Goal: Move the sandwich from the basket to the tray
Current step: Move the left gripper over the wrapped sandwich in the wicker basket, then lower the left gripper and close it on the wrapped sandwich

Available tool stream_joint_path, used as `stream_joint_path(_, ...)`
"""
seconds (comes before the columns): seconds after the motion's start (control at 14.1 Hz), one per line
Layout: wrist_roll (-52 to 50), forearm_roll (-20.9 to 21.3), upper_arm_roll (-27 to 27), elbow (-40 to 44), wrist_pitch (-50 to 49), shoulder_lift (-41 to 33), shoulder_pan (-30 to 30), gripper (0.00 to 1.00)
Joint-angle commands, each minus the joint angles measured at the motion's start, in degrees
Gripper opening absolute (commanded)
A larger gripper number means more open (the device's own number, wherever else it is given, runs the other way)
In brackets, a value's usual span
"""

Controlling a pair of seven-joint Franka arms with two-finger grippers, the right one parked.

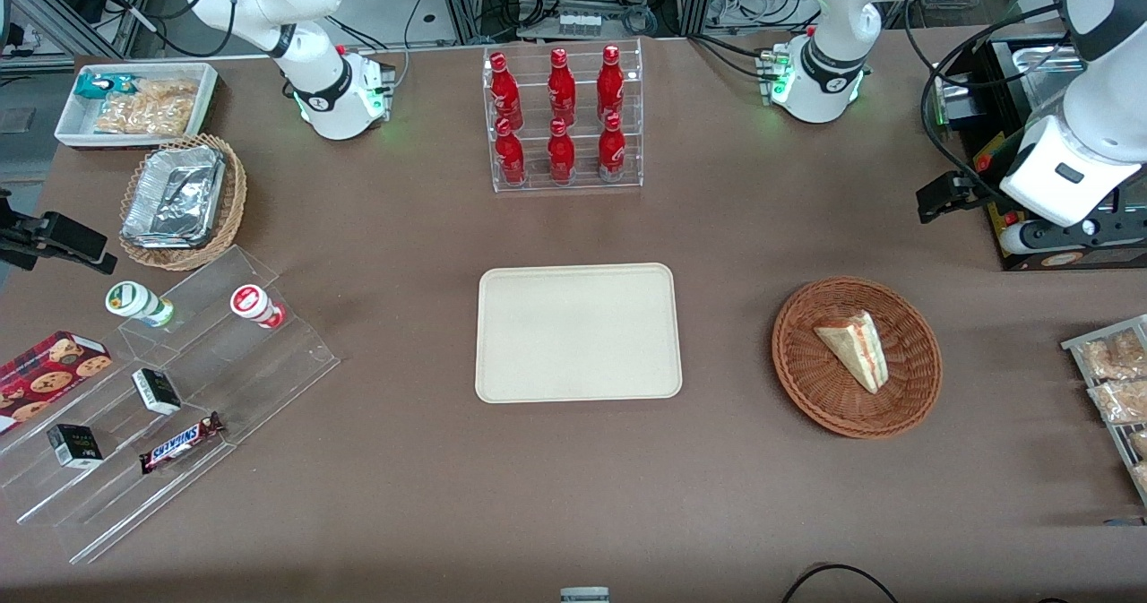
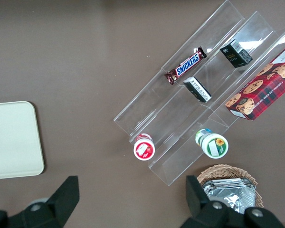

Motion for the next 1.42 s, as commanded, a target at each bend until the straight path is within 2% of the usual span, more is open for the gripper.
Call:
stream_joint_path(0.0,0.7,0.3,0.2,1.2,1.3,0.9,-0.4,1.0)
stream_joint_path(0.21,0.8,0.3,0.2,0.0,1.6,1.4,-0.4,1.0)
stream_joint_path(0.57,0.8,0.4,0.2,-2.6,5.8,6.7,0.0,1.0)
stream_joint_path(1.13,-0.3,0.8,0.4,-20.2,30.6,8.3,0.0,1.0)
stream_joint_path(1.35,-9.4,0.7,0.4,-26.4,41.2,8.7,0.1,1.0)
